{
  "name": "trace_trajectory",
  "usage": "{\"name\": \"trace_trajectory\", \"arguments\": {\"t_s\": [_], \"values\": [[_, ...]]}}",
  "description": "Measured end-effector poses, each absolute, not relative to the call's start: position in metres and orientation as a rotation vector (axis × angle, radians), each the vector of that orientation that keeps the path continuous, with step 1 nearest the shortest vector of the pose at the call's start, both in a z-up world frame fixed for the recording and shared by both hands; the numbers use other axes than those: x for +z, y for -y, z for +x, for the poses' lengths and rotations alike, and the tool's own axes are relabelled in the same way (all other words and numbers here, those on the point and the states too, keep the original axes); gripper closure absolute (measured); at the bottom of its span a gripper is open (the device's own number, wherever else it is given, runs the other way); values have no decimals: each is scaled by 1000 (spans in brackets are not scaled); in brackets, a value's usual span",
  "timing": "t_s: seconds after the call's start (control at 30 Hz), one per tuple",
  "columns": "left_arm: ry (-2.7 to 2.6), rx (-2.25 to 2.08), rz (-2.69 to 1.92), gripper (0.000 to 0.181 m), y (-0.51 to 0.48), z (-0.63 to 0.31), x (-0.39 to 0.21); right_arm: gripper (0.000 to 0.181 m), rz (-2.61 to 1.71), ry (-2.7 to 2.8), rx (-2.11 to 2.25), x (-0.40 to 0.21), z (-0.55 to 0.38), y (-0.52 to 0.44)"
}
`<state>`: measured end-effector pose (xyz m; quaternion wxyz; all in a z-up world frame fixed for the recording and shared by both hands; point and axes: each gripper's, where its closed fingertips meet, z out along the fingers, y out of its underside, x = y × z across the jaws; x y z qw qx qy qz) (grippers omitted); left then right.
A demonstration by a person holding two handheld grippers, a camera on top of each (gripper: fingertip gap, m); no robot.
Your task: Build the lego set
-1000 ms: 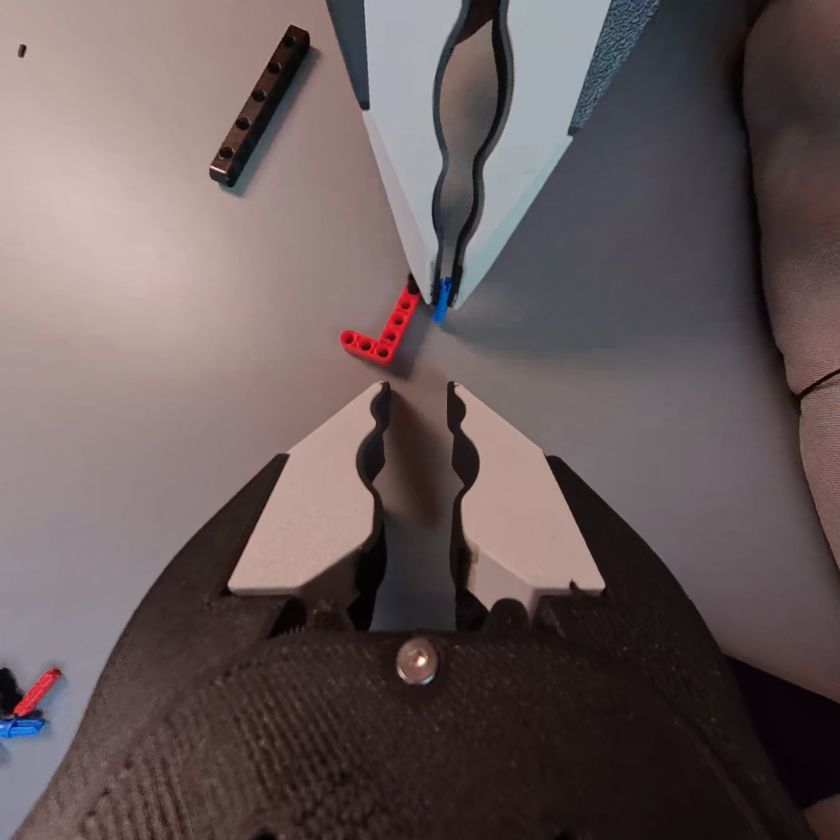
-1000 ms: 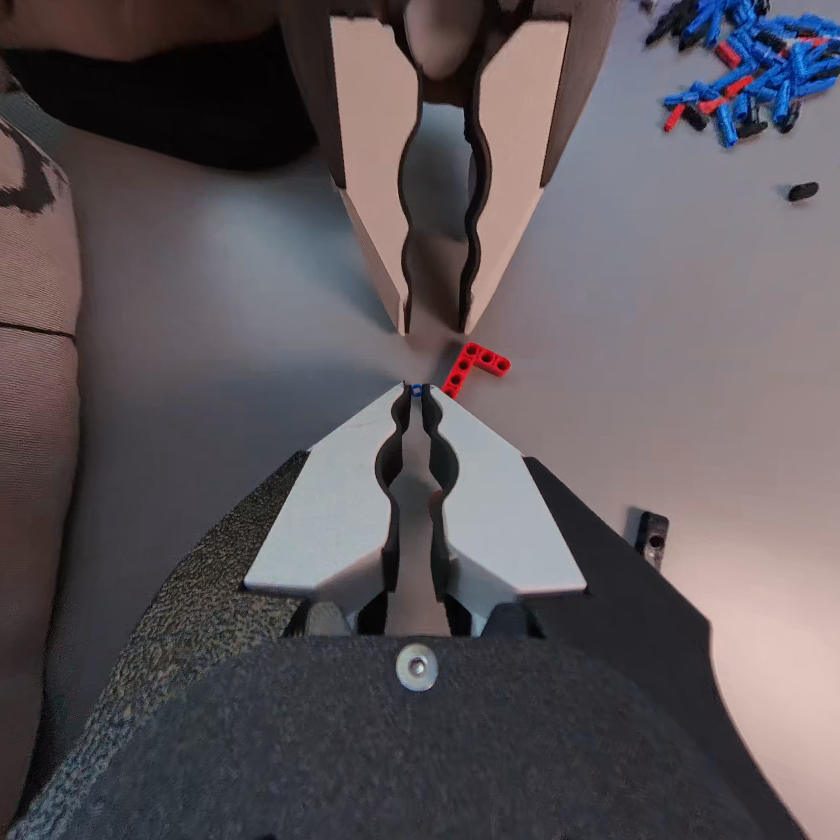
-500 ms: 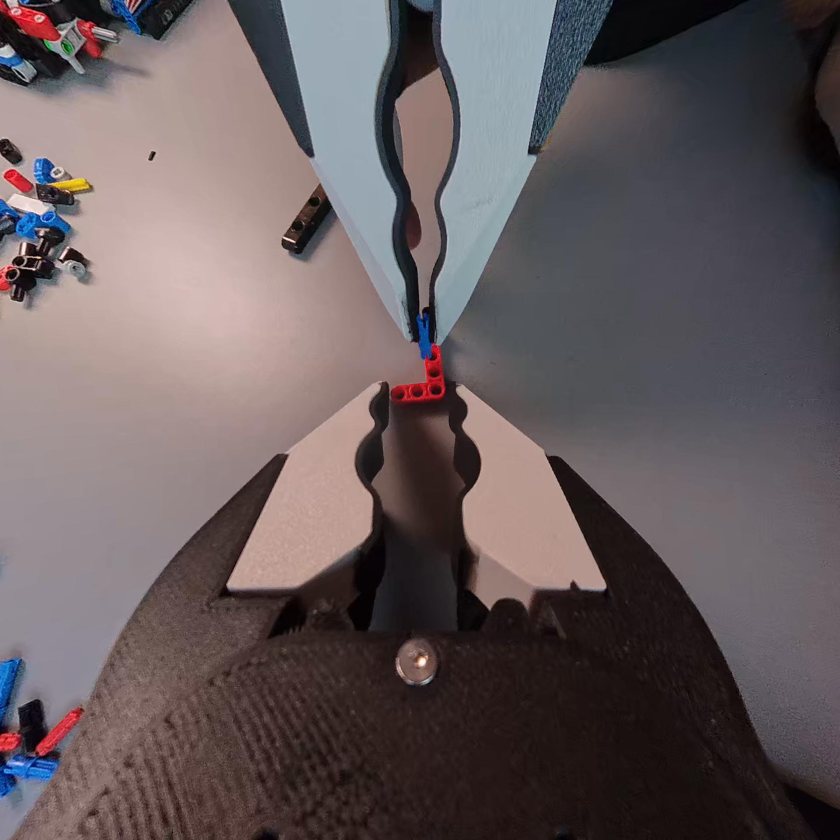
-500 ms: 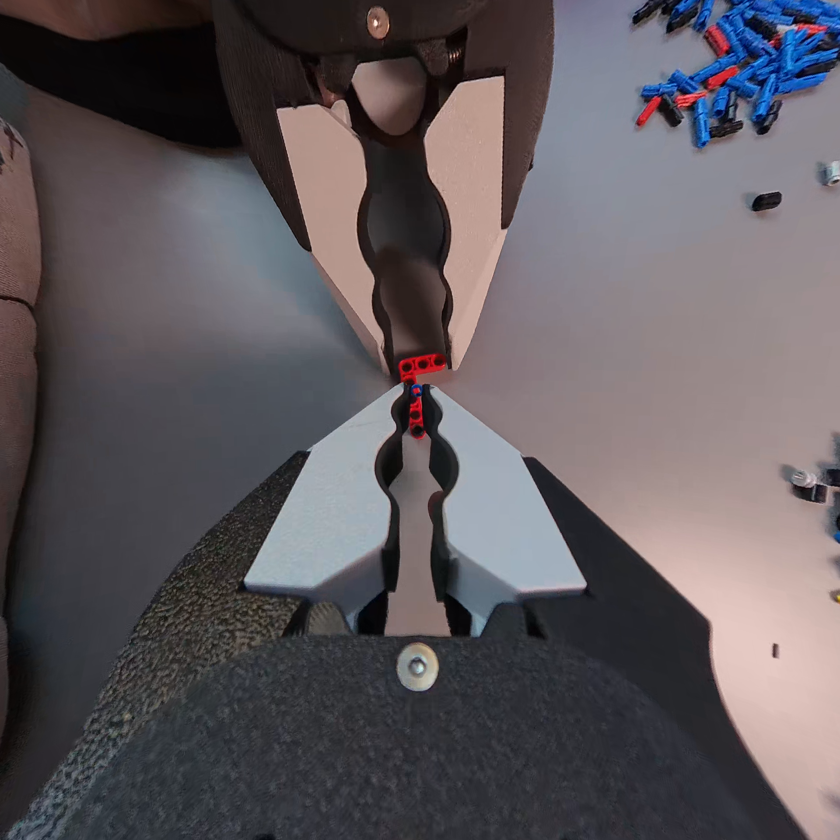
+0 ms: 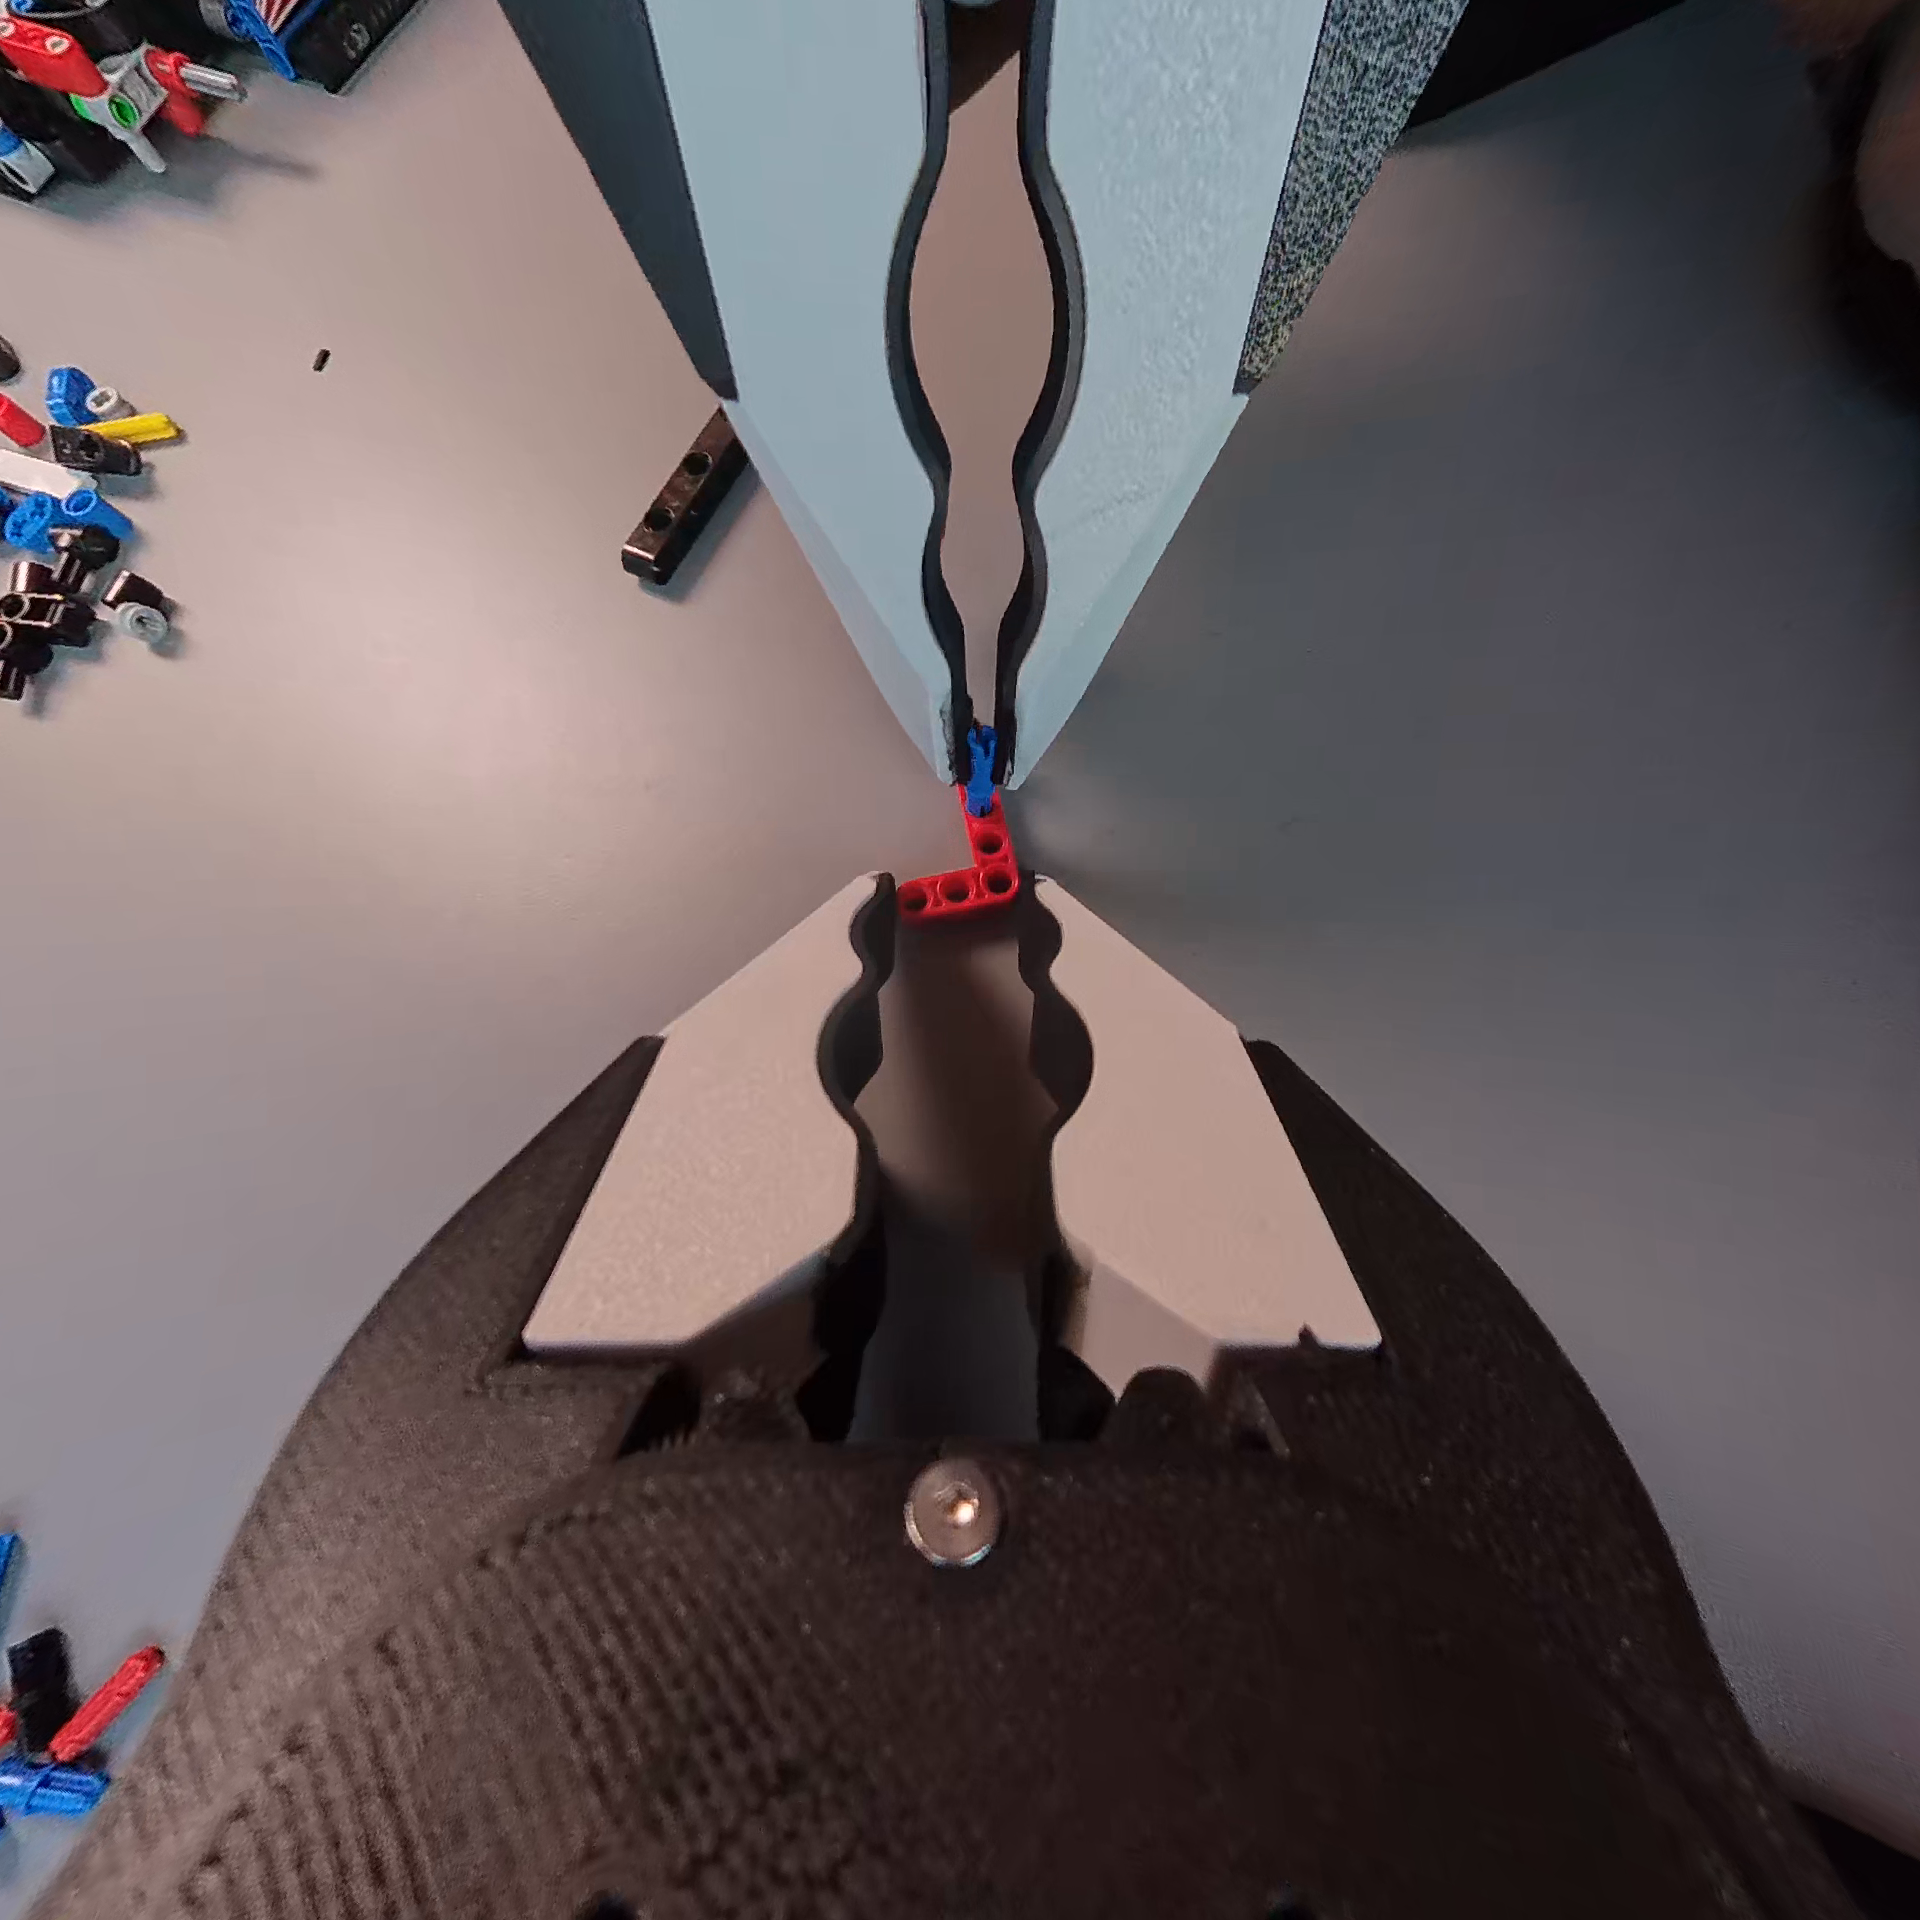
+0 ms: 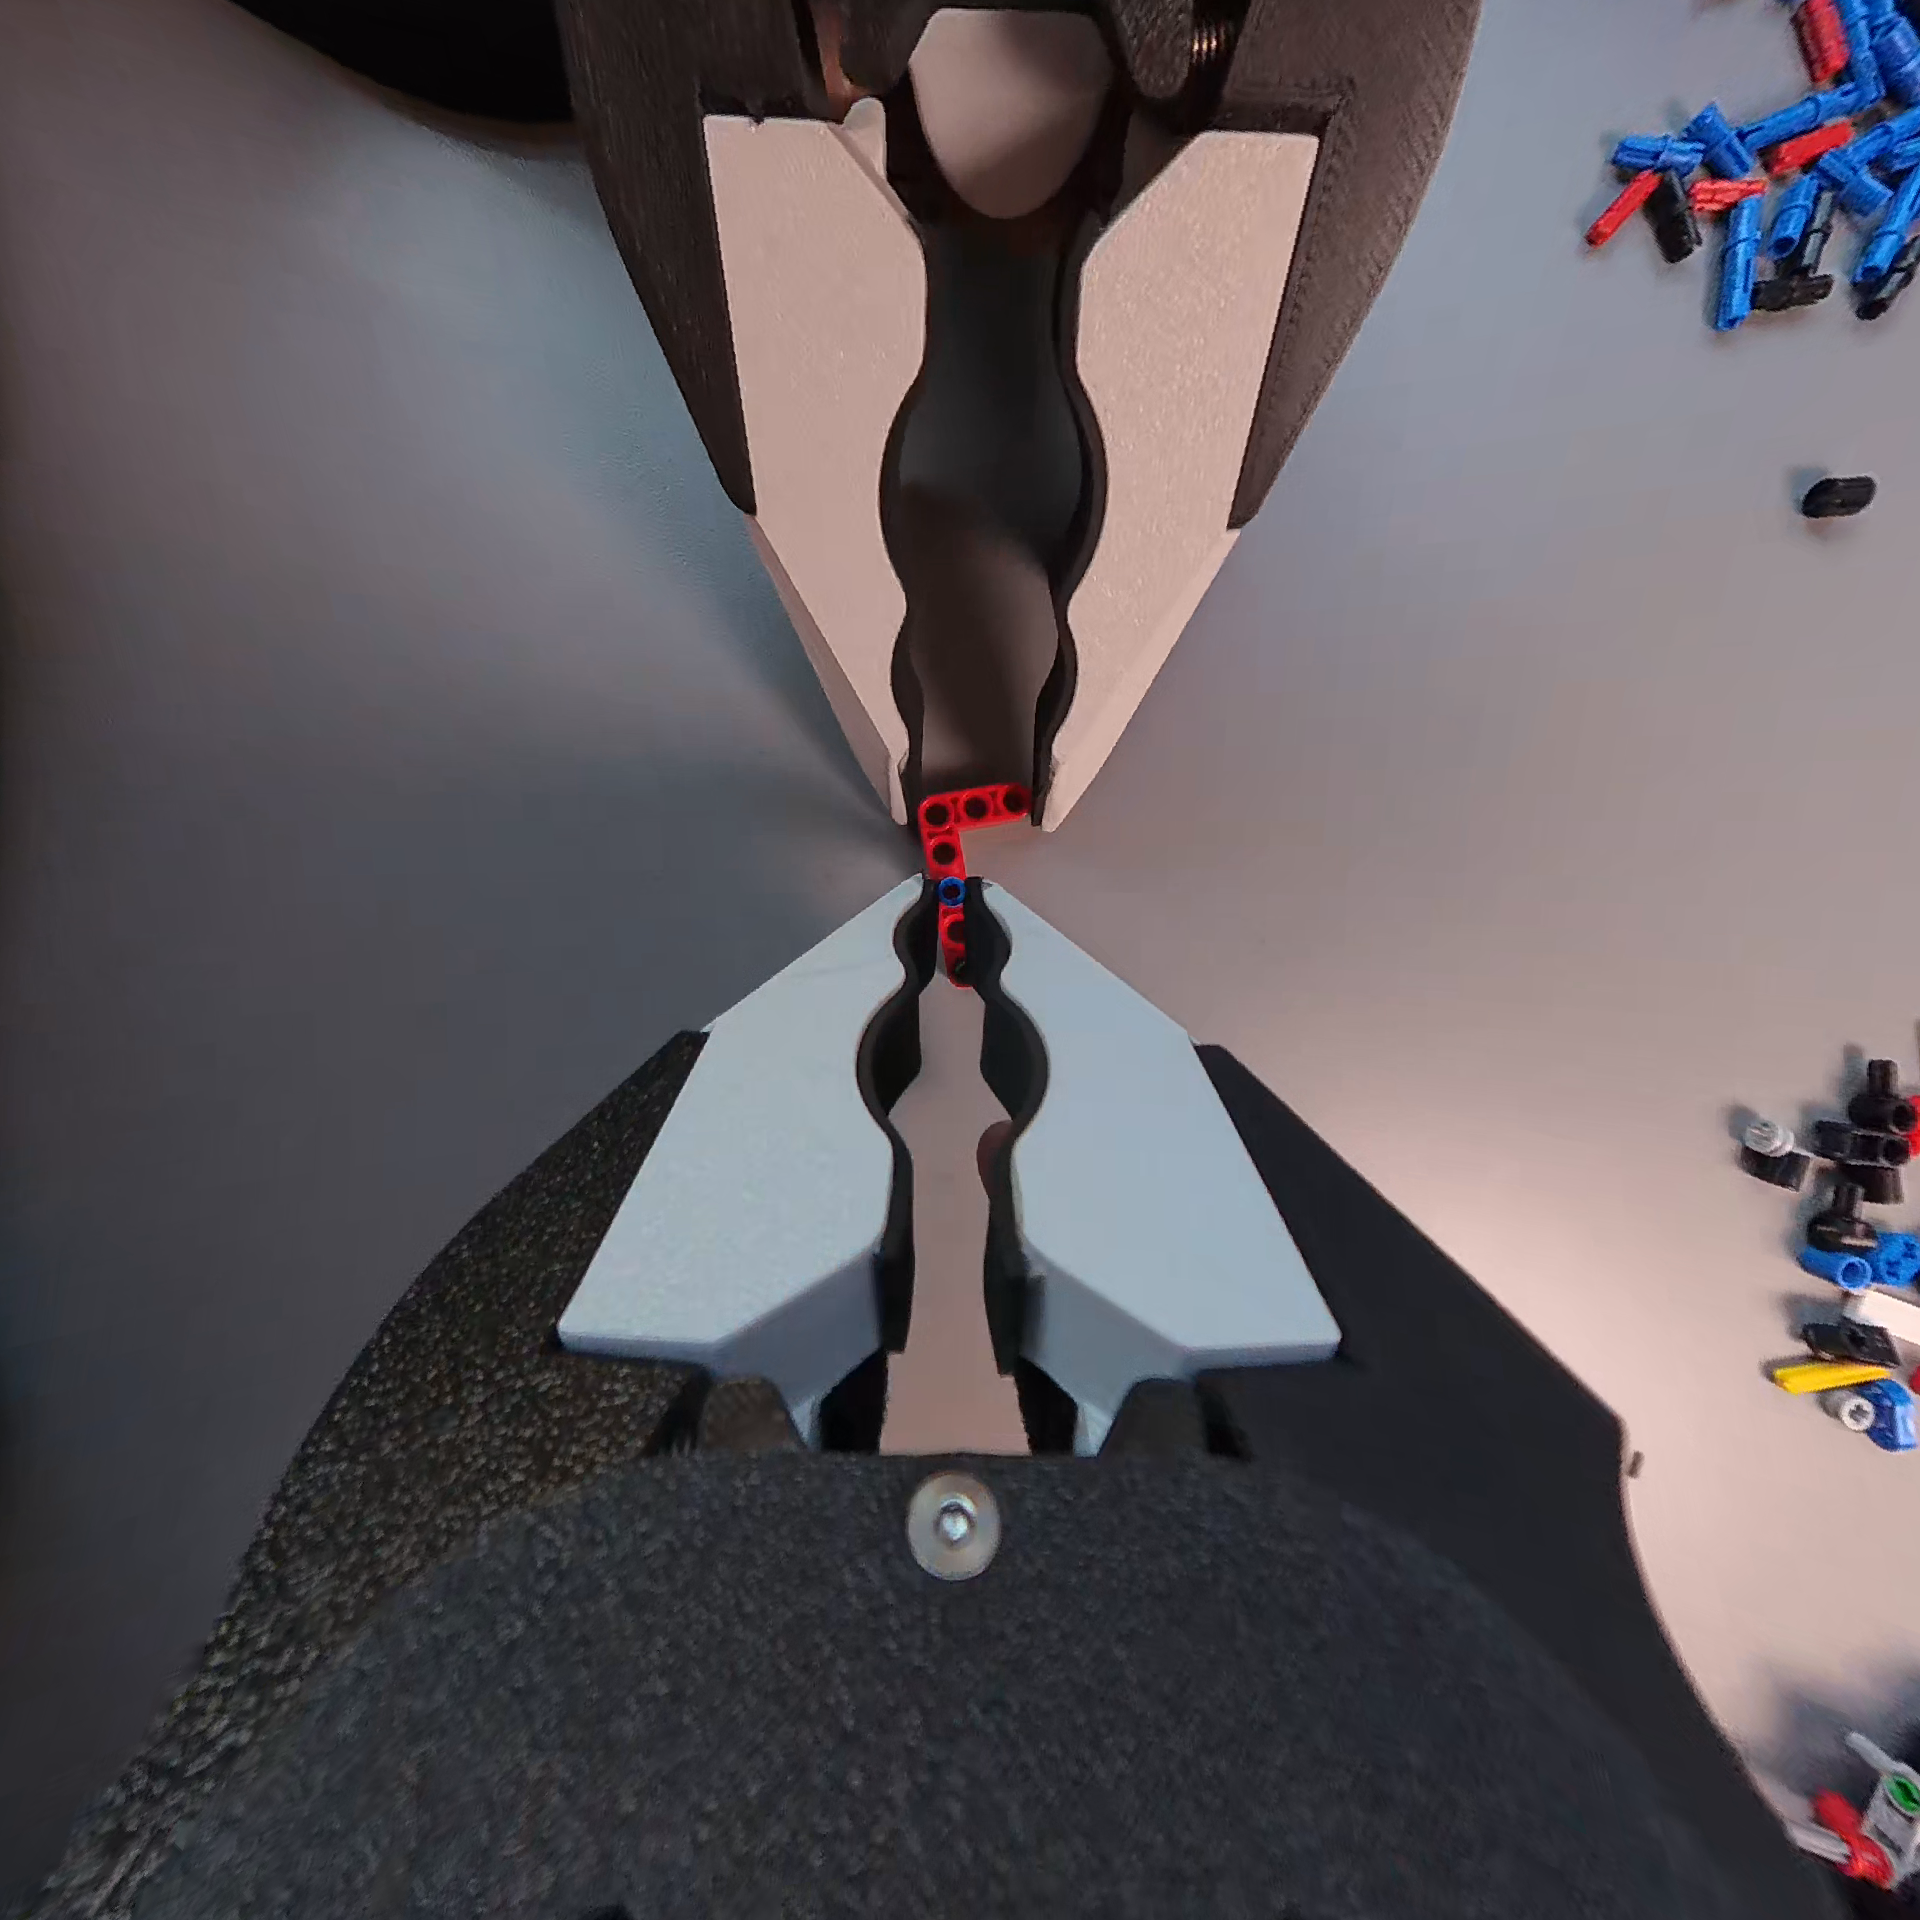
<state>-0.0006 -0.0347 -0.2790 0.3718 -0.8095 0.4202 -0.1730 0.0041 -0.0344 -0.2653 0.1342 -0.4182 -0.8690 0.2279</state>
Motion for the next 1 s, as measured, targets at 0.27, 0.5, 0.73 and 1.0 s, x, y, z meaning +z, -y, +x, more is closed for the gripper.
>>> {"name": "trace_trajectory", "arguments": {"t_s": [0.27,0.5,0.73,1.0], "values": [[-1065,-459,-2074,159,35,-1,-279,179,-1153,2598,571,-267,5,34],[-1058,-465,-2078,159,35,-1,-279,179,-1058,2694,510,-268,5,36],[-1054,-461,-2063,159,34,2,-279,180,-1020,2743,546,-274,3,39],[-1056,-475,-2058,154,35,1,-278,179,-1273,2353,1194,-248,-7,40]]}}
